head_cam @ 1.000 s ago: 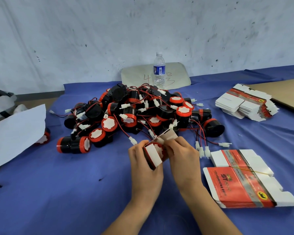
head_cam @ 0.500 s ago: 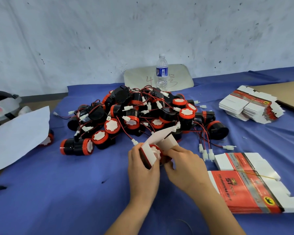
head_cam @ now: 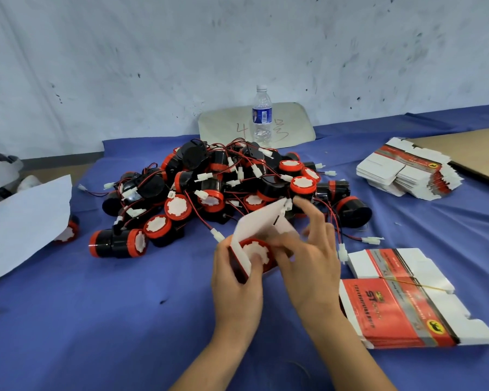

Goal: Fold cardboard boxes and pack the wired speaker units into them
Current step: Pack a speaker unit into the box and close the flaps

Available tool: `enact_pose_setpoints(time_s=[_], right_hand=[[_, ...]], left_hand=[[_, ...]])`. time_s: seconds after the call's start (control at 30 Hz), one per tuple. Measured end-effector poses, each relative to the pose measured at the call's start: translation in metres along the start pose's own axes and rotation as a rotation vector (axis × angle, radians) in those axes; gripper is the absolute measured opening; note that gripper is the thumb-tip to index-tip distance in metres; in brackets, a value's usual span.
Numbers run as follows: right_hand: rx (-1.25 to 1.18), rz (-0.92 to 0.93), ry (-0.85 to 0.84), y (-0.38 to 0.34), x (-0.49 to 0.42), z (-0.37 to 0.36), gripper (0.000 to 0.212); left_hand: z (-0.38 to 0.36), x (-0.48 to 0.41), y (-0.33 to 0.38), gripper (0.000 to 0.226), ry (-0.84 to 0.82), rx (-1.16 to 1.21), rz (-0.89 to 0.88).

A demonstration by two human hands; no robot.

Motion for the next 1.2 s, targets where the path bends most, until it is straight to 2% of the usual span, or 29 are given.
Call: enact_pose_setpoints(time_s=[0.07,0.13,0.23,0.3,0.37,0.43,0.5,0.53,0.63,0.7,0.83,0.97,1.1,1.2], right_hand=[[-0.272,-0.014,0.081,0.006,-0.002,-0.003,0.033],[-0.551,-0.036,0.045,0.006,-0.004,-0.003,0.066],[-0.833,-0.118,0.079,0.001,-0.004,-0.003,0.084],[-1.033,-0.215,0.113,0.002,-0.003,-0.002,0.079],[-1.119,-0.298,0.101,0.006,-0.005,-0.002,0.063],[-1.171,-0.377,0.067,0.01,-0.005,-0.001,0.046],[-1.182,-0.401,0.052,0.01,-0.005,-0.001,0.035],[-1.149,-0.368,0.049,0.008,-0.005,-0.001,0.032],[-1.008,-0.23,0.003,0.004,-0.006,-0.001,0.032],[-0.946,-0.194,-0.05,0.002,-0.005,-0.002,0.036],[-0.796,-0.149,-0.093,0.005,-0.004,-0.002,0.042],[-0.774,-0.127,-0.129,0.007,-0.004,-0.001,0.041],[-0.772,-0.129,-0.186,0.007,-0.005,-0.002,0.033],[-0.802,-0.161,-0.228,0.007,-0.005,-0.001,0.024]], left_hand=[[0.0,0.0,0.004,0.027,-0.062,0.109,0.071],[-0.001,0.001,0.008,0.028,-0.127,0.202,0.111],[-0.001,0.001,0.011,0.034,-0.175,0.318,0.175],[0.0,0.001,0.012,0.037,-0.226,0.342,0.17],[-0.001,0.003,0.013,0.043,-0.299,0.336,0.13],[-0.002,0.004,0.011,0.068,-0.358,0.367,0.126],[-0.003,0.004,0.01,0.083,-0.361,0.431,0.18],[-0.002,0.003,0.01,0.082,-0.347,0.446,0.207],[0.001,0.001,0.008,0.049,-0.286,0.424,0.194],[0.002,0.001,0.006,0.036,-0.263,0.38,0.181],[0.001,0.003,0.002,0.038,-0.258,0.403,0.255],[0.003,0.0,0.004,0.041,-0.263,0.405,0.263],[0.004,-0.003,0.001,0.029,-0.227,0.379,0.276],[0.006,-0.004,-0.001,0.029,-0.207,0.337,0.258]])
Point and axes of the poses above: each hand's wrist, its own x-axis away from the middle knuckle, its own z-axis out of the back of the hand, y = z × x, the point moved 1 cm from there along -x, towards the middle knuckle, and after that the axes turned 11 degrees about z, right-handed, at the moved point
